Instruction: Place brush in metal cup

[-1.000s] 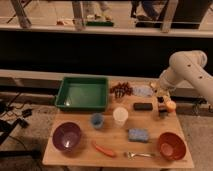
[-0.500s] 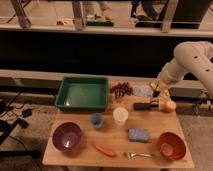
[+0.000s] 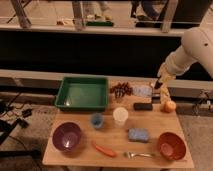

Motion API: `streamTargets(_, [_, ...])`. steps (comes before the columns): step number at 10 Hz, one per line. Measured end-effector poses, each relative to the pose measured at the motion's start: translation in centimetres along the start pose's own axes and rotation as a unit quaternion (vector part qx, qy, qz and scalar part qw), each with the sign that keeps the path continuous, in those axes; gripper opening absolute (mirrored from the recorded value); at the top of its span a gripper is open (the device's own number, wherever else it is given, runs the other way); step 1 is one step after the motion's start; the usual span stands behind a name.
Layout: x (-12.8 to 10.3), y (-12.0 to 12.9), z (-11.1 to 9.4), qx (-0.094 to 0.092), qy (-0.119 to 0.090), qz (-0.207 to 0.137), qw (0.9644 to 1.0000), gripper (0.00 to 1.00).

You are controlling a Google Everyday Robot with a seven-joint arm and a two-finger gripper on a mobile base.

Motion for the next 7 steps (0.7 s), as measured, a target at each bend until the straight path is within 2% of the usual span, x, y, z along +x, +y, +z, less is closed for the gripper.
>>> streamTargets(3, [-1.3, -1.0, -1.0, 0.010, -0.007, -0.016, 0.9998, 0.09])
streamTargets(7, [-5.0, -2.4, -1.4, 0.017, -0.017, -0.052, 0.9984, 0.09])
